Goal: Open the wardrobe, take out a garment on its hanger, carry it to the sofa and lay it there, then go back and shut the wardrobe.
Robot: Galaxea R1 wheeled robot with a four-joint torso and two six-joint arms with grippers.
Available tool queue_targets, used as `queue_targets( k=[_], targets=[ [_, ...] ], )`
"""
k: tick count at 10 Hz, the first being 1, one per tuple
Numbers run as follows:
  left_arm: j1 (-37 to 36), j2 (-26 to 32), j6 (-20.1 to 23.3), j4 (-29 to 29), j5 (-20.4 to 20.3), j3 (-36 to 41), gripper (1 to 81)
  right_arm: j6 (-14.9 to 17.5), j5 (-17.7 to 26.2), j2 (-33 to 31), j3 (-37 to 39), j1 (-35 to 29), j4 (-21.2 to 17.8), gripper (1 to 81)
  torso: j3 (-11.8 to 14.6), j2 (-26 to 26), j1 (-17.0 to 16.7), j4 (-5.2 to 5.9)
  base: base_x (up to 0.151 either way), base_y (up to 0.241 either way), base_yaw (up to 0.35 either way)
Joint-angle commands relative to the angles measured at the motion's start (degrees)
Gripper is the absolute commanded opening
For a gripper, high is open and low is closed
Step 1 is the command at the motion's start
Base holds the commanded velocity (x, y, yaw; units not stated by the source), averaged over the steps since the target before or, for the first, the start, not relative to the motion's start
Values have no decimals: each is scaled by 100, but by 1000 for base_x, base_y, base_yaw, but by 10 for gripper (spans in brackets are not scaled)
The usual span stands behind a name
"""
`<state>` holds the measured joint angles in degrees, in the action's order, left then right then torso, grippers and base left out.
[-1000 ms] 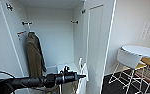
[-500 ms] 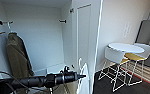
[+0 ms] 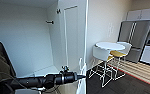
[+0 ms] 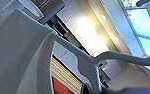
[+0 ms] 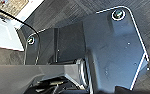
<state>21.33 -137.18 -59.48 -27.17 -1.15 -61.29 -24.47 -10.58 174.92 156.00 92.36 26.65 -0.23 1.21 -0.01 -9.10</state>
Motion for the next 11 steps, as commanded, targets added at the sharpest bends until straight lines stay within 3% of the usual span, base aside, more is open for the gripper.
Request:
queue_targets(
  k=[1, 11],
  targets=[
    [-916, -20, 77, -139, -281, 179, 10, 12, 197, 19, -18, -248, -36, 811, 0, 0, 1, 0, 0, 0, -342],
    [-916, -82, 68, -139, -272, 249, 10, 21, 180, 2, -18, -230, -28, 811, 0, 2, 1, 0, 0, 0, -287]
  ],
)
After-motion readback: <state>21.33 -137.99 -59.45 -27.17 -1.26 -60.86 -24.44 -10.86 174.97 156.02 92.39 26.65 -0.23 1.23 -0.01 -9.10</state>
